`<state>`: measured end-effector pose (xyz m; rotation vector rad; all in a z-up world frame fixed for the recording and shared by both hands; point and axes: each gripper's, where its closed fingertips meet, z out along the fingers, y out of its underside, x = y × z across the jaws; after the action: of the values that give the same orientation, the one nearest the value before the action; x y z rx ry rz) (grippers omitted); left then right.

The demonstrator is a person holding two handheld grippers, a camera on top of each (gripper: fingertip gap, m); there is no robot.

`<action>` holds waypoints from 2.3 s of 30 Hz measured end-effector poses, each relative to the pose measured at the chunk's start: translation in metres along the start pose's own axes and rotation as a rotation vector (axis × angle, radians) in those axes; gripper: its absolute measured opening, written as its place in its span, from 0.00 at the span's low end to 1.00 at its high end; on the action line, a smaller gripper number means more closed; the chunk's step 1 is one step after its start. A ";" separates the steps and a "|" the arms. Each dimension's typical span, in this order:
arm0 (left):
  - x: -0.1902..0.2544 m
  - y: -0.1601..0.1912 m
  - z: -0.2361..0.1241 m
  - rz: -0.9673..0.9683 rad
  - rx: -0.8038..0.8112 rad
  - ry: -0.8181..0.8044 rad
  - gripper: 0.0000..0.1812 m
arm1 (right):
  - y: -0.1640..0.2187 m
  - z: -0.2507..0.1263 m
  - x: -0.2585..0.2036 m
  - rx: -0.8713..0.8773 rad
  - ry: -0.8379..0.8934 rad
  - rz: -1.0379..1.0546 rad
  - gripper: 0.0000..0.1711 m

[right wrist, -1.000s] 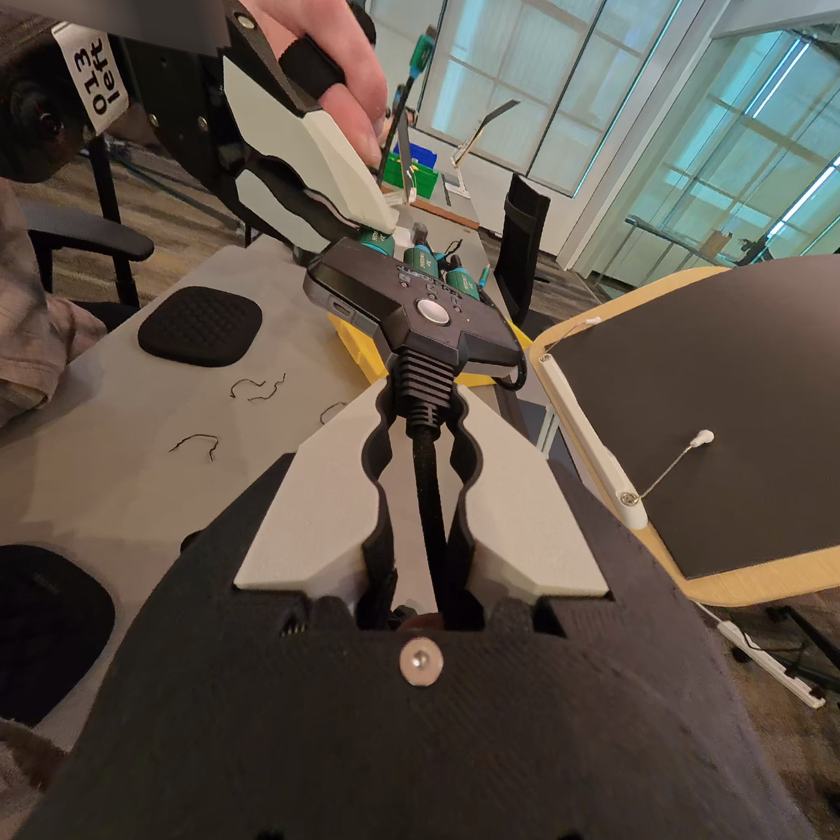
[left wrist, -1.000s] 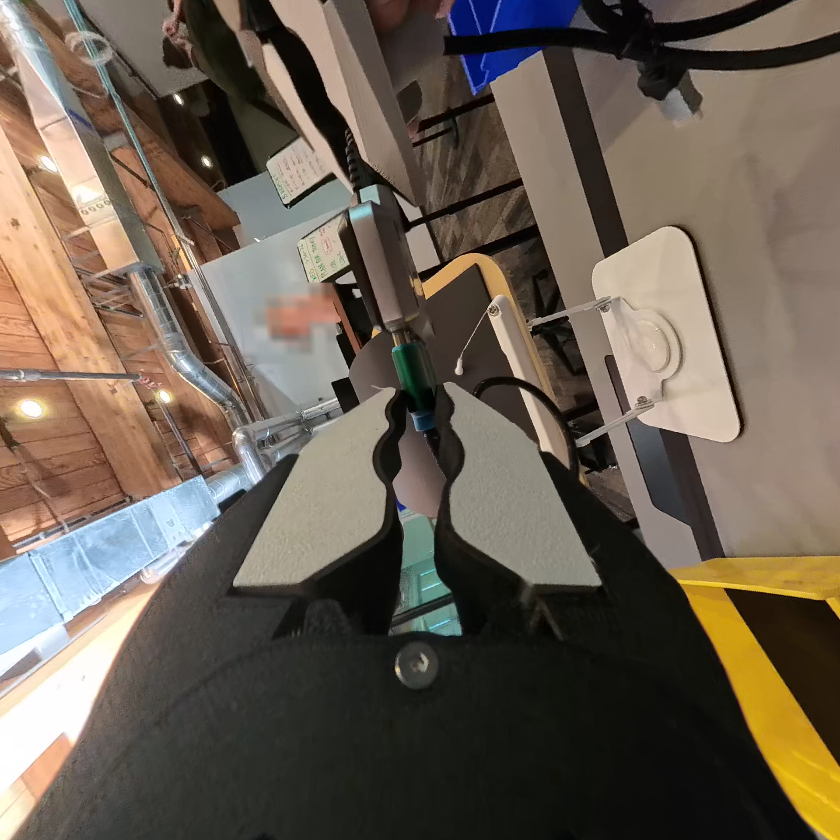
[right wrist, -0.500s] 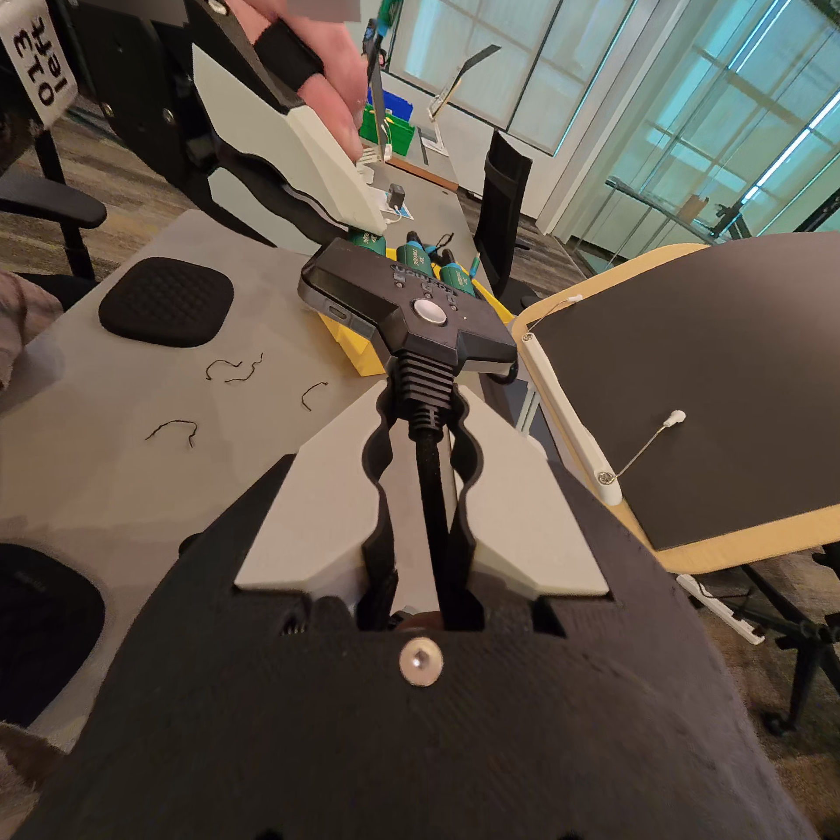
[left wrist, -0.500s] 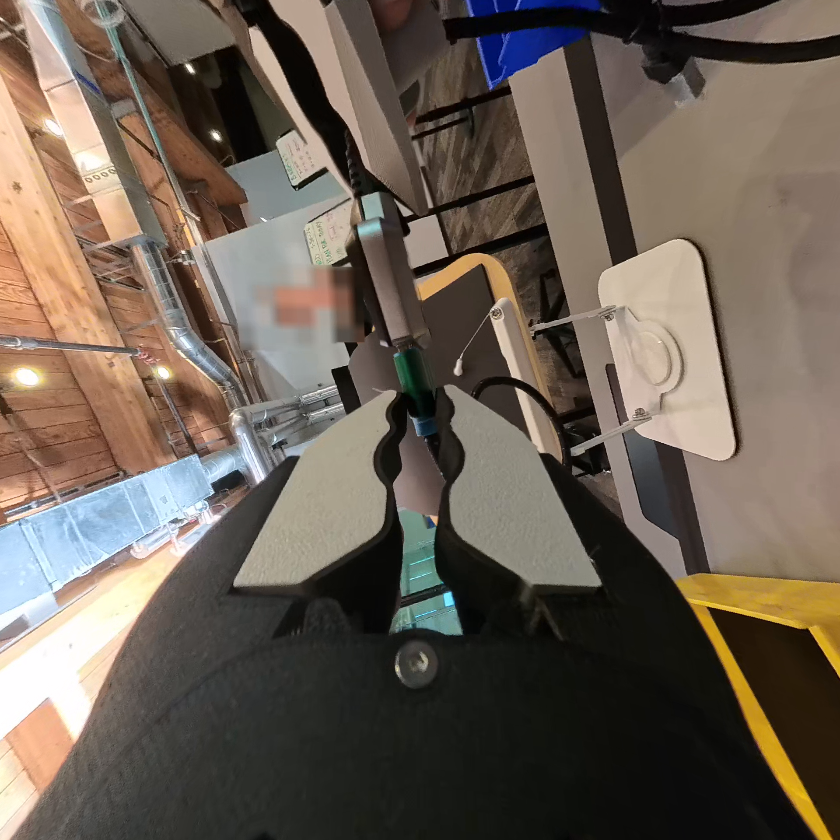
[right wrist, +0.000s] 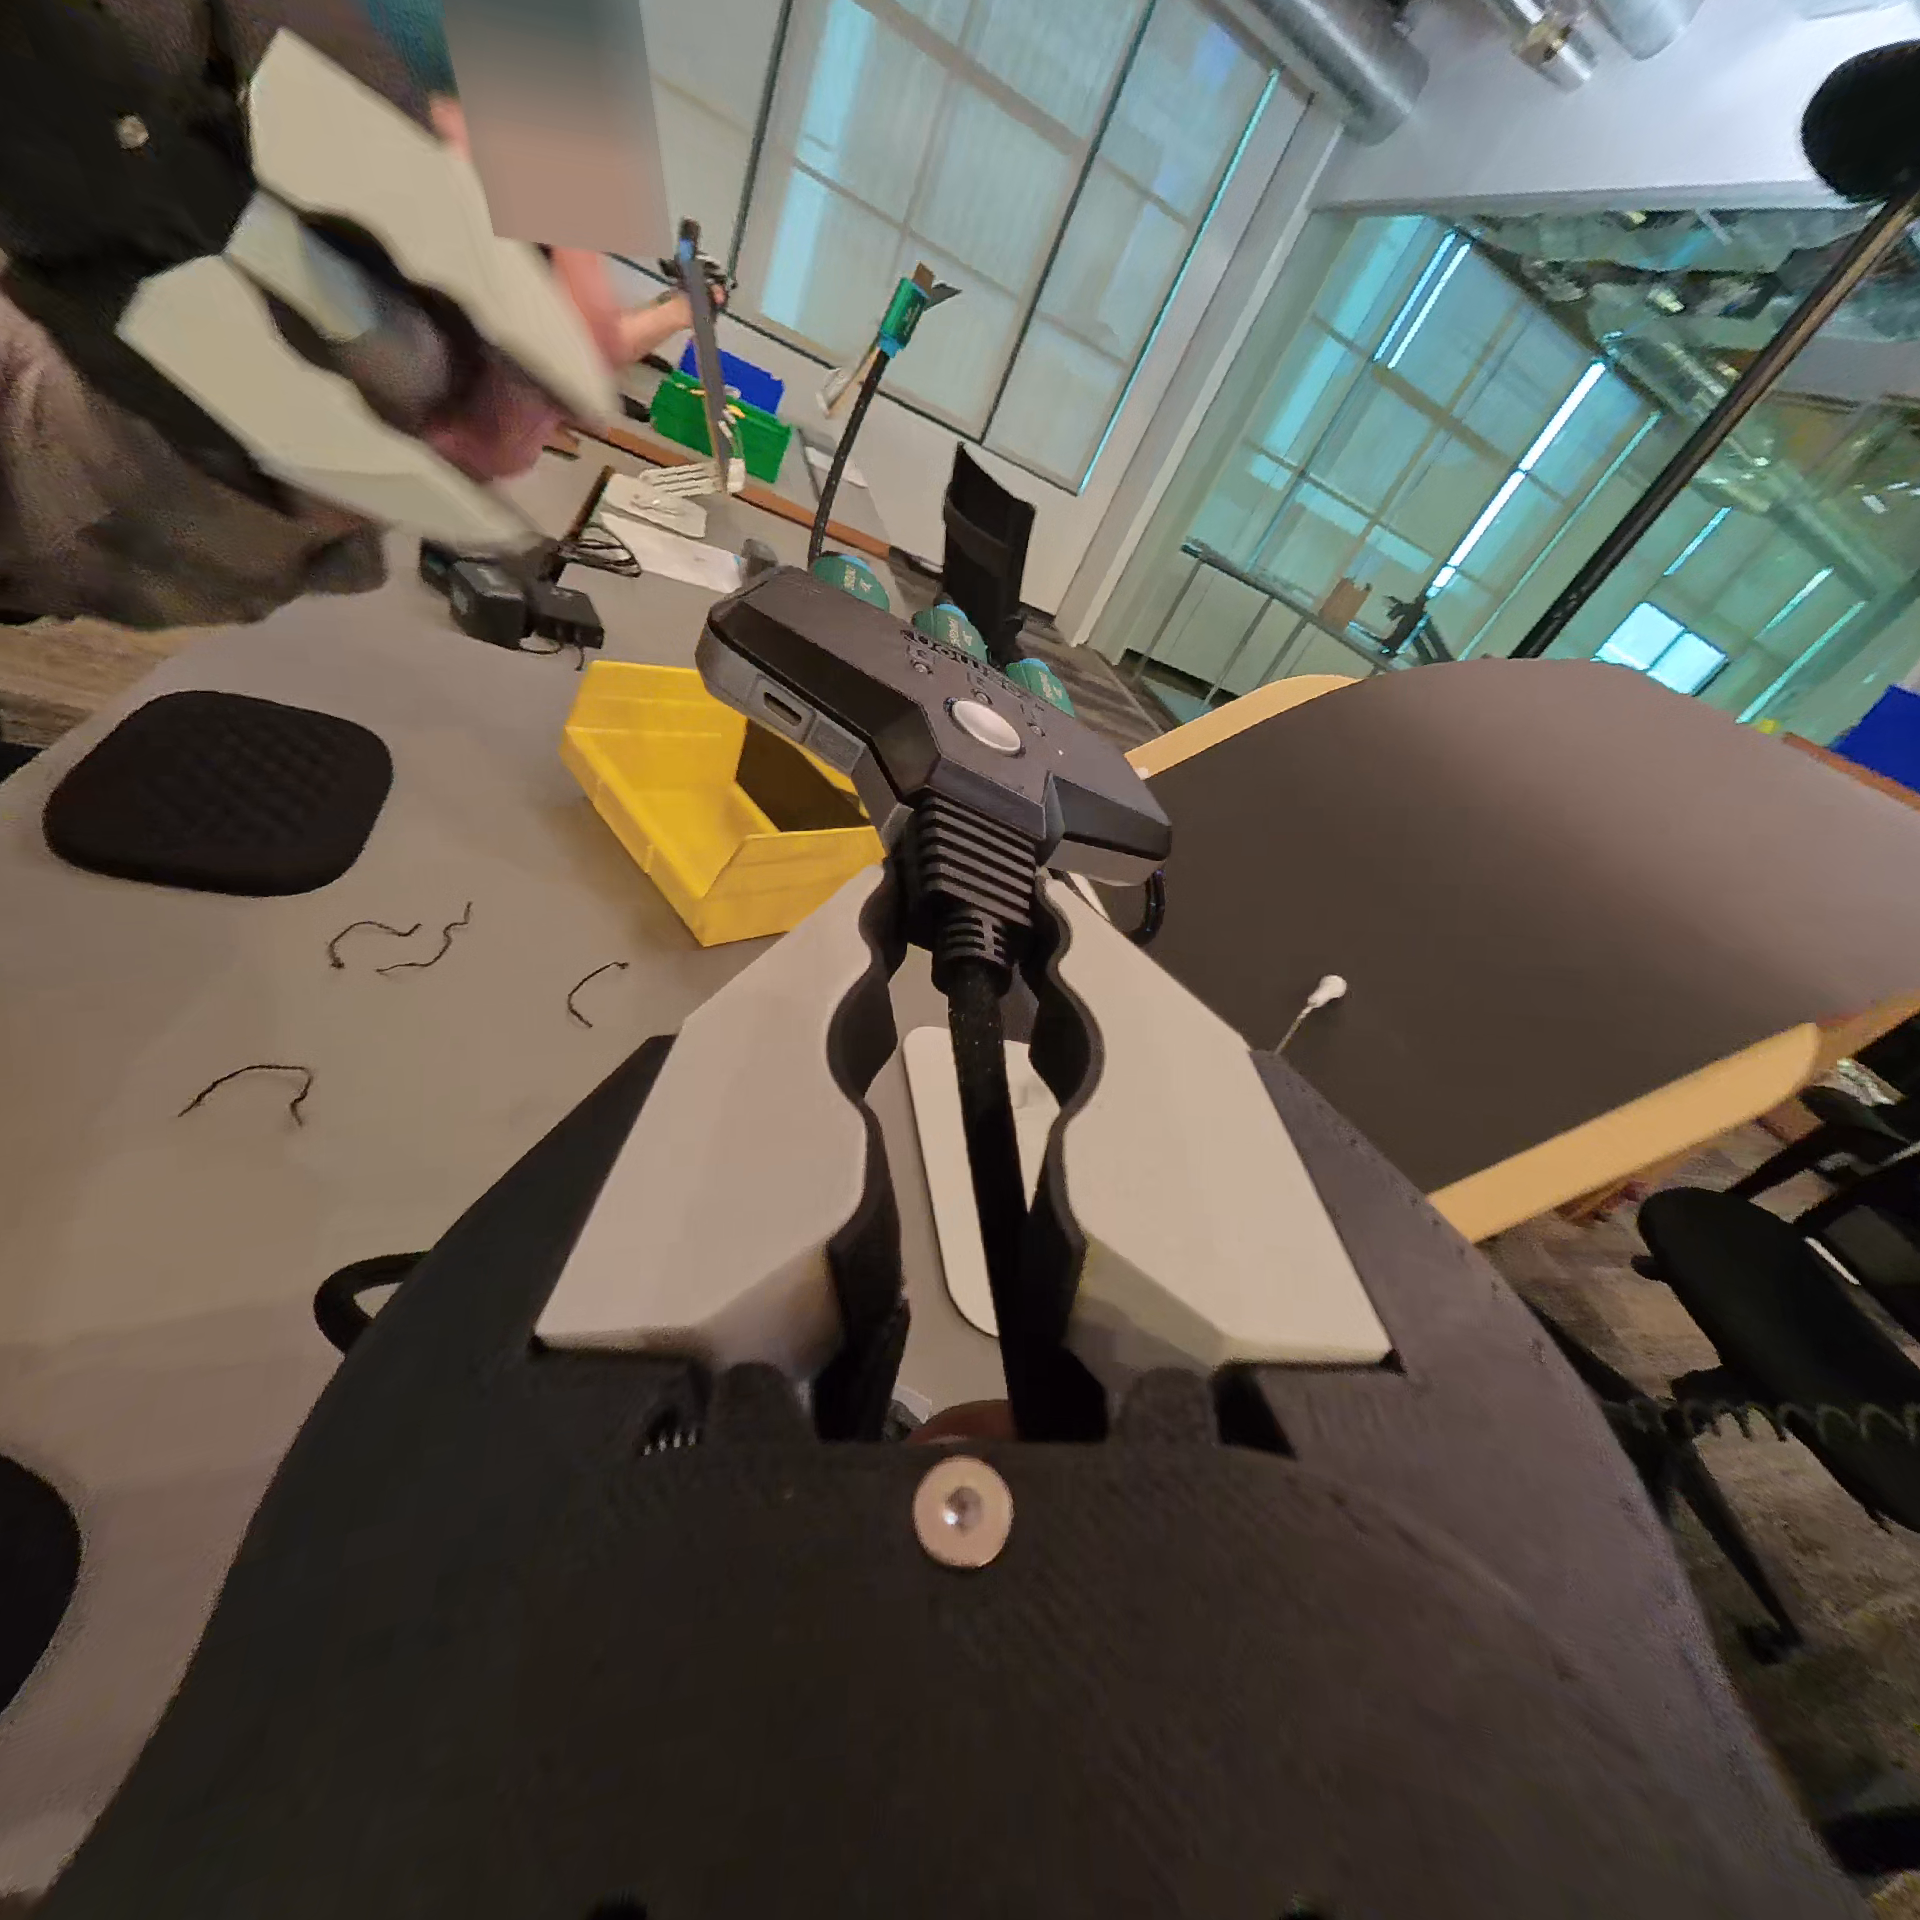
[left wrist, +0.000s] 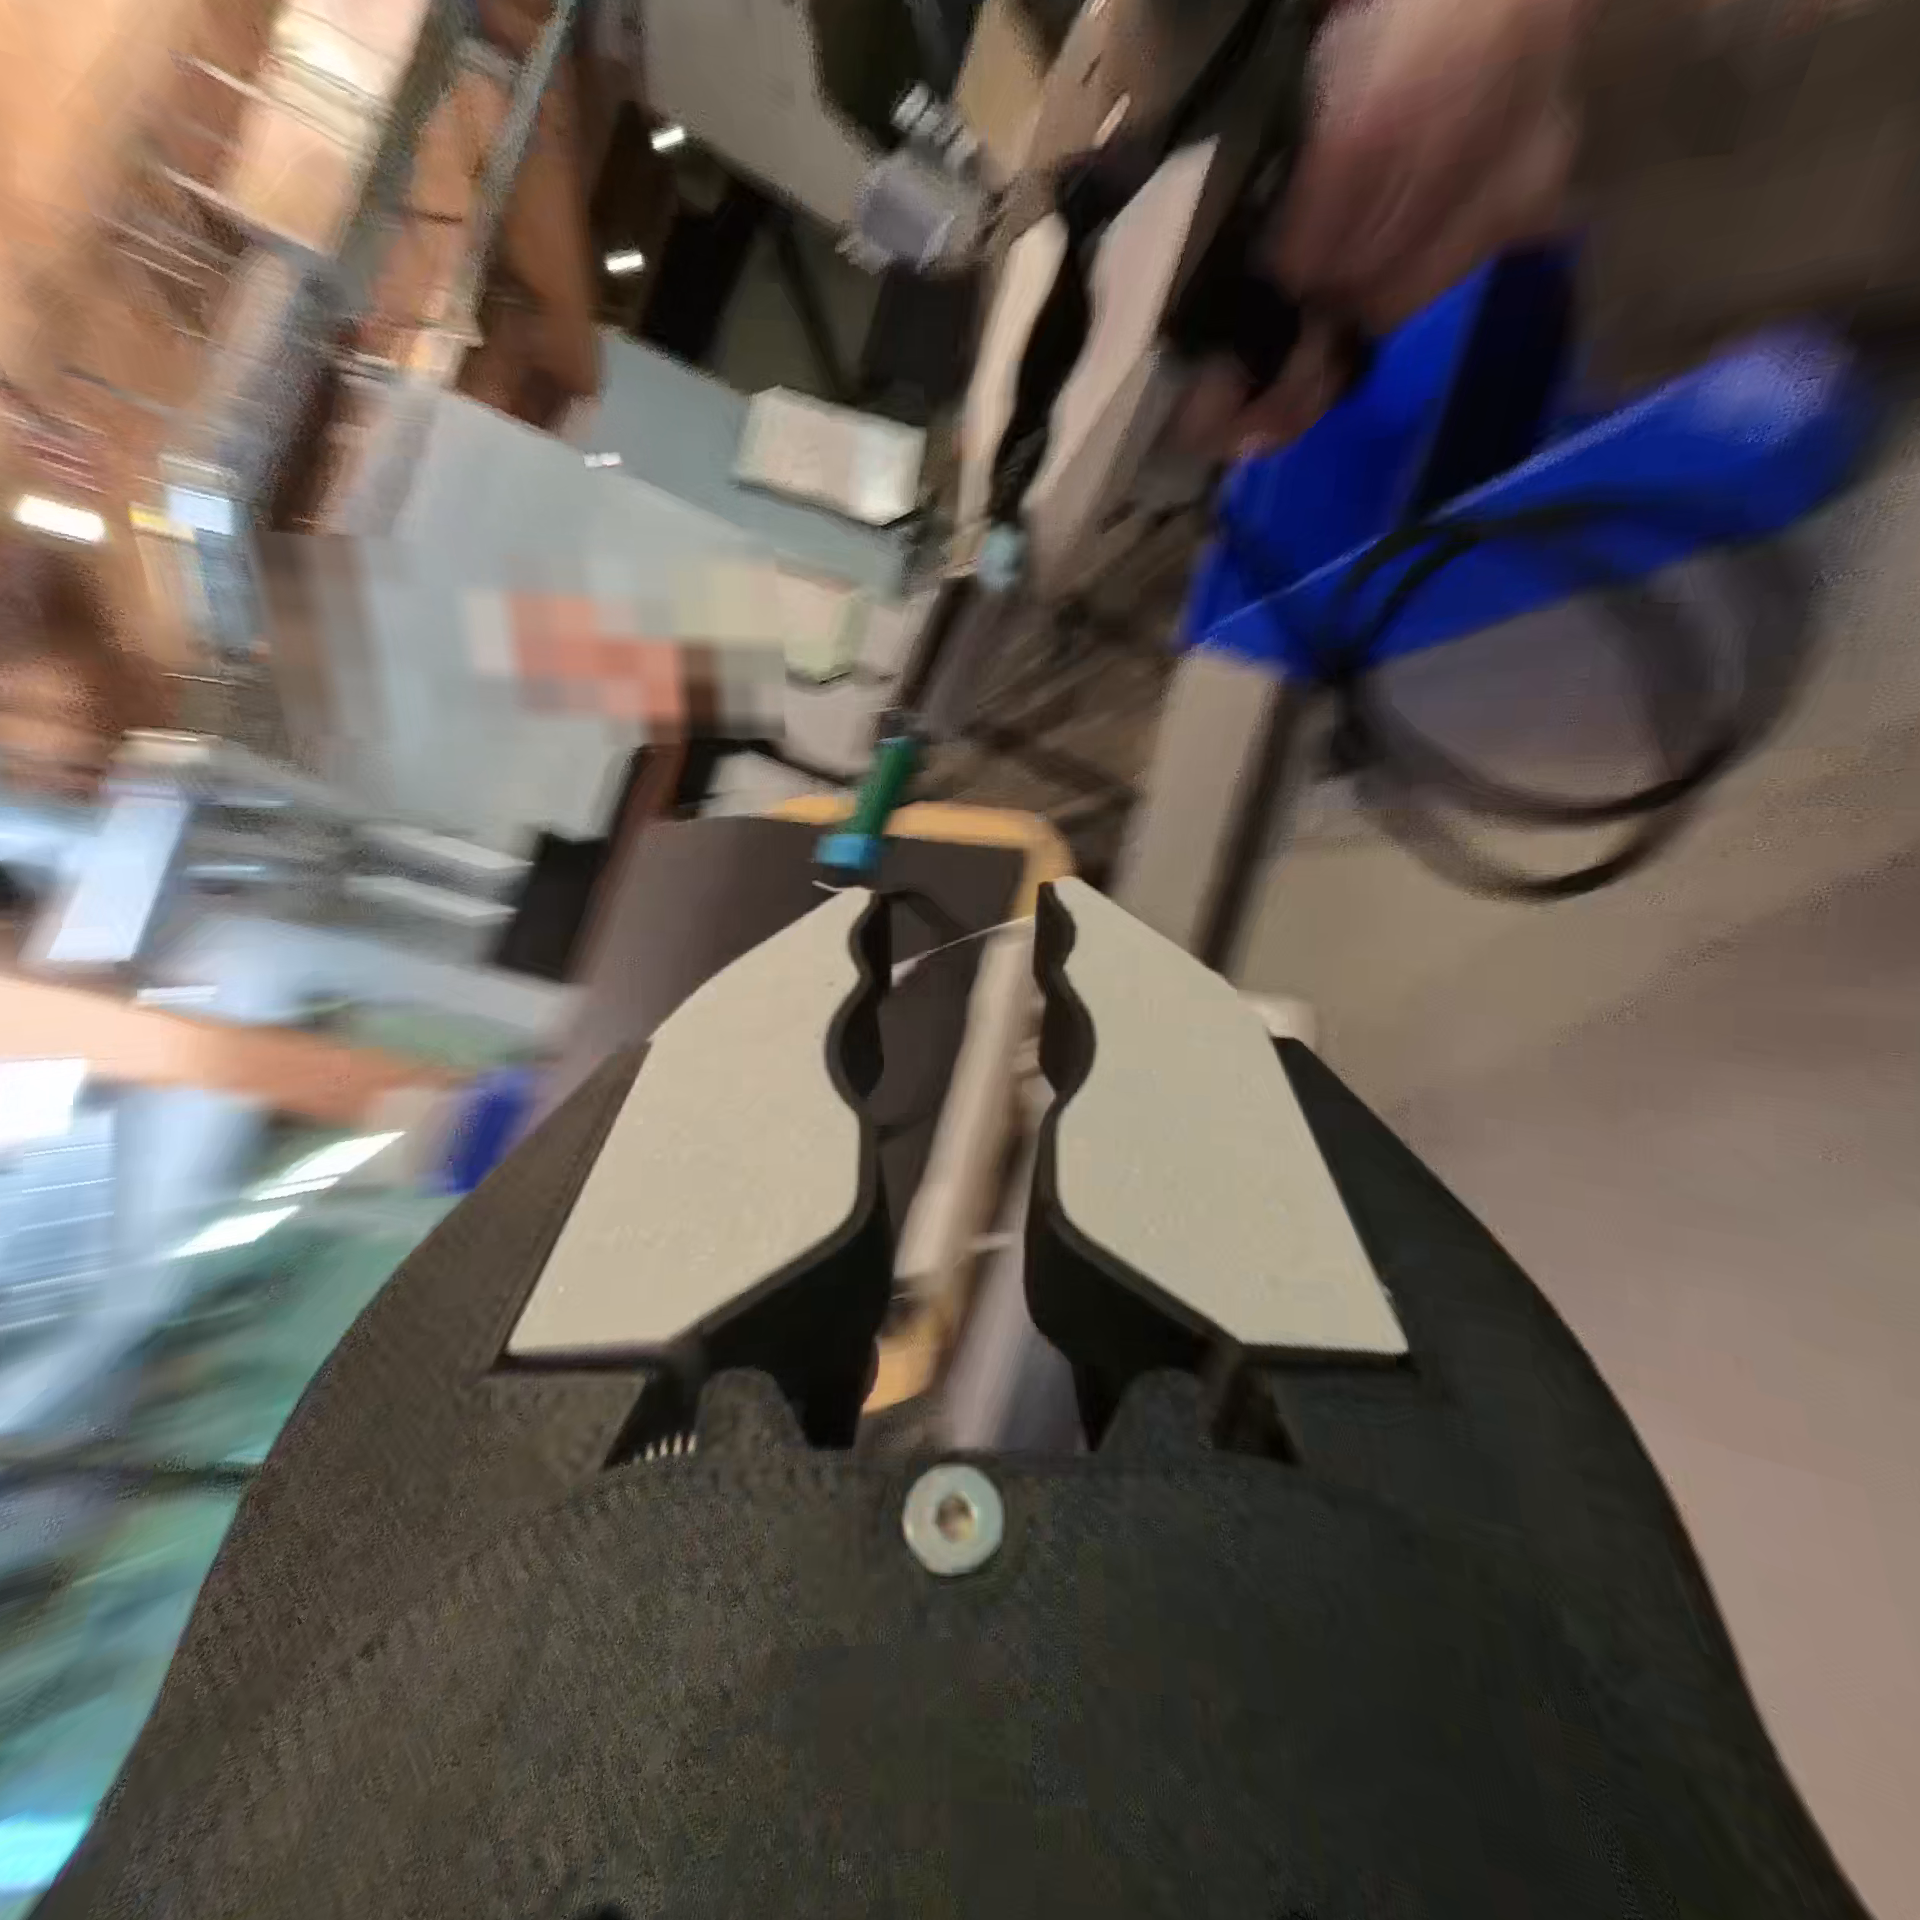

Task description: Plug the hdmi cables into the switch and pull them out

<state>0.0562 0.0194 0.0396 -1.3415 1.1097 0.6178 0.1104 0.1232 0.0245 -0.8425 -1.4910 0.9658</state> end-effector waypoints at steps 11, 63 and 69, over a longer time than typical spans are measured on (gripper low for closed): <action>0.013 0.003 0.024 -1.518 0.502 0.568 0.64 | -0.022 0.012 -0.013 -0.034 0.021 -0.120 0.11; 0.086 0.045 0.006 -0.739 0.240 0.947 0.07 | -0.027 0.163 -0.096 -0.237 -0.413 0.540 0.28; 0.086 0.047 0.009 -0.790 0.221 0.954 0.08 | -0.031 0.162 -0.102 -0.234 -0.291 0.443 0.04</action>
<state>0.0518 0.0171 -0.0585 -1.7504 1.1720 -0.7849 -0.0364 -0.0015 0.0030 -1.2804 -1.7262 1.2970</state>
